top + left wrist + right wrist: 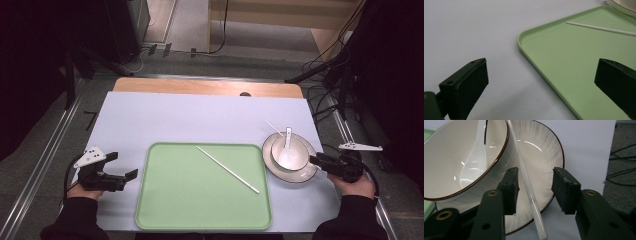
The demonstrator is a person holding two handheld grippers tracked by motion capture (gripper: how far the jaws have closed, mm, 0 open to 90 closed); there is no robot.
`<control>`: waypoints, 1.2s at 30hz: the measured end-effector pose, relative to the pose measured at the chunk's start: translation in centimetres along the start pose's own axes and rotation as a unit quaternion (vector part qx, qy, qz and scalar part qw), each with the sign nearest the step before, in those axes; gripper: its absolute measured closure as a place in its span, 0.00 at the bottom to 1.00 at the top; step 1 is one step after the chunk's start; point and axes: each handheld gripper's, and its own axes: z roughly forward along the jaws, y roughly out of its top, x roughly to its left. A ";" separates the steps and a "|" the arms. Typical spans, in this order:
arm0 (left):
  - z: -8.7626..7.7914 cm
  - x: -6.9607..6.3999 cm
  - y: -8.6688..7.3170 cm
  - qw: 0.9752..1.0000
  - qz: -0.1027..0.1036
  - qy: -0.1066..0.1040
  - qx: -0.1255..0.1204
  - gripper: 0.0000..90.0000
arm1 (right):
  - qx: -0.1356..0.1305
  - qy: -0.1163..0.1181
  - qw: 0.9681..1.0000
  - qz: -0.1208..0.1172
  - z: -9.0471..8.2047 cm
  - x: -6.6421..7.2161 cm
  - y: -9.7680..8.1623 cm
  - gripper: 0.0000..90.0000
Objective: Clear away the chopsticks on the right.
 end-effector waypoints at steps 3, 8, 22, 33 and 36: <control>0.0 0.0 0.0 1.000 0.000 0.001 -0.001 0.00 | 0.009 0.000 1.000 -0.003 0.5 0.1 0.0 0.71; 0.0 0.0 0.0 1.000 0.000 0.000 0.001 0.00 | 0.017 0.004 1.000 -0.007 0.9 0.2 0.0 0.76; 0.1 0.0 0.0 1.000 0.001 0.000 0.002 0.00 | 0.048 0.019 0.999 -0.010 2.0 0.3 0.1 0.92; 0.0 0.0 0.0 1.000 0.001 0.001 0.001 0.00 | 0.053 0.032 0.998 0.006 1.7 0.2 0.5 0.94; 0.0 0.0 0.0 1.000 0.001 0.001 0.001 0.00 | 0.051 0.038 0.998 0.014 1.4 0.1 0.6 0.94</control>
